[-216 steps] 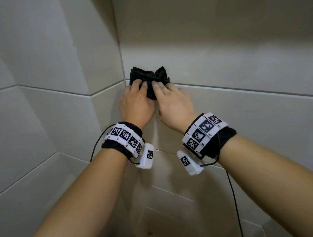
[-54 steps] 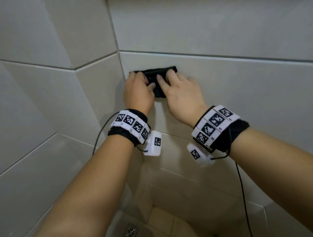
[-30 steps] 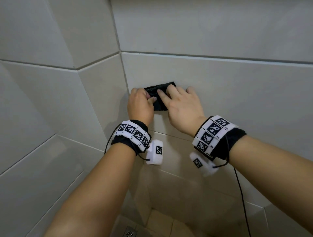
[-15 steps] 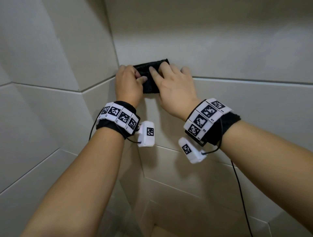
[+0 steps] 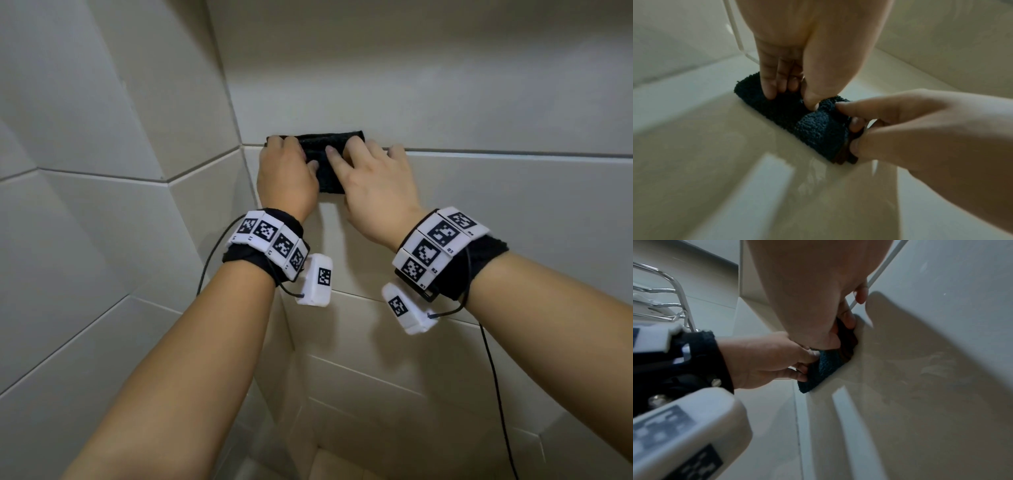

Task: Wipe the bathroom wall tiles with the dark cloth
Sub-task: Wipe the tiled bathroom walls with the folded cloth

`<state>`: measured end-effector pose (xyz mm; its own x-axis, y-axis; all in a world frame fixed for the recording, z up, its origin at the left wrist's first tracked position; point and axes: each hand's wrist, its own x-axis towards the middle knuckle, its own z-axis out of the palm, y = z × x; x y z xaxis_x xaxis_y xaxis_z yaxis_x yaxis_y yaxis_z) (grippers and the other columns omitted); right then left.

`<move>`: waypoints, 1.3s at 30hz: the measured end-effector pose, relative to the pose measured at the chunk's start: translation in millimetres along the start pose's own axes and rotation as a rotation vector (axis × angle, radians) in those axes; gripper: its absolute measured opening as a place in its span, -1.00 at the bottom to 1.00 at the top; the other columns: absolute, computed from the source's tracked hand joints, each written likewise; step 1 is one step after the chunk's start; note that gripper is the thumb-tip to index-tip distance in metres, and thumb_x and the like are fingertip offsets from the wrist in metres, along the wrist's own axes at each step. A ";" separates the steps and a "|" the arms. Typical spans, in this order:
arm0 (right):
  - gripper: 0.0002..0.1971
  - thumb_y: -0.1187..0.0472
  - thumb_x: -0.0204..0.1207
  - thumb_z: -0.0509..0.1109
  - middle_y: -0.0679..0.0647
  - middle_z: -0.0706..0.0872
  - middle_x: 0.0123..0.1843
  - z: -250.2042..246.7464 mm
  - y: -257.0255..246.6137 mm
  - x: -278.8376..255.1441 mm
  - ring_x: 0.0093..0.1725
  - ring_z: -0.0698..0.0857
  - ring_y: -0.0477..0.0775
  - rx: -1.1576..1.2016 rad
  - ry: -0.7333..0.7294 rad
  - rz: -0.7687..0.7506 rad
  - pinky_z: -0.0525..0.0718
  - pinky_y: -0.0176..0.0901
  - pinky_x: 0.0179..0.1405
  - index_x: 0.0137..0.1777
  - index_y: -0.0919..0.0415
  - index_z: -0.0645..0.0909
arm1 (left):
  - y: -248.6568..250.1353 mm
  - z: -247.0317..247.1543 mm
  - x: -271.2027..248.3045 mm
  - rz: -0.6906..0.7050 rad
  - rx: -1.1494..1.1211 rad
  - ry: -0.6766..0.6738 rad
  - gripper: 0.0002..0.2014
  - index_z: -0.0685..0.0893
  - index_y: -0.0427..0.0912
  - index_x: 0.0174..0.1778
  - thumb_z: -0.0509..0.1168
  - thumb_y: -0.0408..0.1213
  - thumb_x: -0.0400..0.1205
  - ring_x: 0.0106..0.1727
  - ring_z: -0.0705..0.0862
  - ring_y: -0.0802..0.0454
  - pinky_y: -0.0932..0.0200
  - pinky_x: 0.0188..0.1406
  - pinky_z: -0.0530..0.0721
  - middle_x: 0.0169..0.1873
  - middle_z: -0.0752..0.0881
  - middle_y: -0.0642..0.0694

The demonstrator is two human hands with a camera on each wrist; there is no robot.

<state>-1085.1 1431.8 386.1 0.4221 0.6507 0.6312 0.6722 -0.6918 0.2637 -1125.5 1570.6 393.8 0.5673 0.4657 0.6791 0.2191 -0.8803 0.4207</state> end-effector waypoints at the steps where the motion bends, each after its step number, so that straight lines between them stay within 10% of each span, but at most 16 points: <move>1: -0.34 0.21 0.44 0.28 0.20 0.54 0.19 -1.4 6.0 -6.8 0.12 0.56 0.27 -0.011 -0.009 0.010 0.41 0.08 -0.05 0.61 0.19 0.38 | 7.4 3.0 -4.9 0.006 0.010 -0.005 -0.80 0.62 -0.29 0.08 0.35 -0.23 0.66 0.23 0.55 -0.23 -0.03 0.07 0.50 0.20 0.57 -0.26; 16: -0.34 0.19 0.44 0.31 0.18 0.59 0.15 -32.0 57.3 -66.2 0.11 0.58 0.28 -0.141 -0.105 0.155 0.44 0.06 -0.07 0.60 0.12 0.40 | 60.7 19.1 -51.3 0.220 -0.112 -0.016 -0.85 0.65 -0.27 0.06 0.30 -0.38 0.60 0.15 0.59 -0.21 -0.12 -0.12 0.63 0.14 0.59 -0.22; 23: -0.35 0.21 0.41 0.31 0.19 0.60 0.17 -31.3 50.6 -62.8 0.13 0.58 0.31 -0.105 -0.106 0.180 0.46 0.05 -0.10 0.57 0.12 0.41 | 35.0 27.9 -72.1 0.362 -0.073 0.015 -0.45 0.59 -0.25 0.40 0.25 -0.48 0.42 0.23 0.56 -0.22 -0.09 -0.06 0.68 0.40 0.55 -0.20; 39: -0.35 0.20 0.58 0.13 0.20 0.46 0.39 -15.3 -23.6 4.8 0.32 0.47 0.29 -0.043 -0.197 0.069 0.43 0.11 0.11 0.70 0.19 0.16 | -39.9 7.9 -34.5 0.183 0.021 0.005 -0.42 0.51 -0.23 0.45 0.25 -0.45 0.44 0.35 0.51 -0.26 -0.13 -0.01 0.63 0.55 0.42 -0.18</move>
<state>-1108.3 1446.4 394.0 0.5798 0.6471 0.4951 0.6129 -0.7468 0.2582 -1147.5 1589.0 348.9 0.5957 0.2975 0.7461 0.1286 -0.9522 0.2771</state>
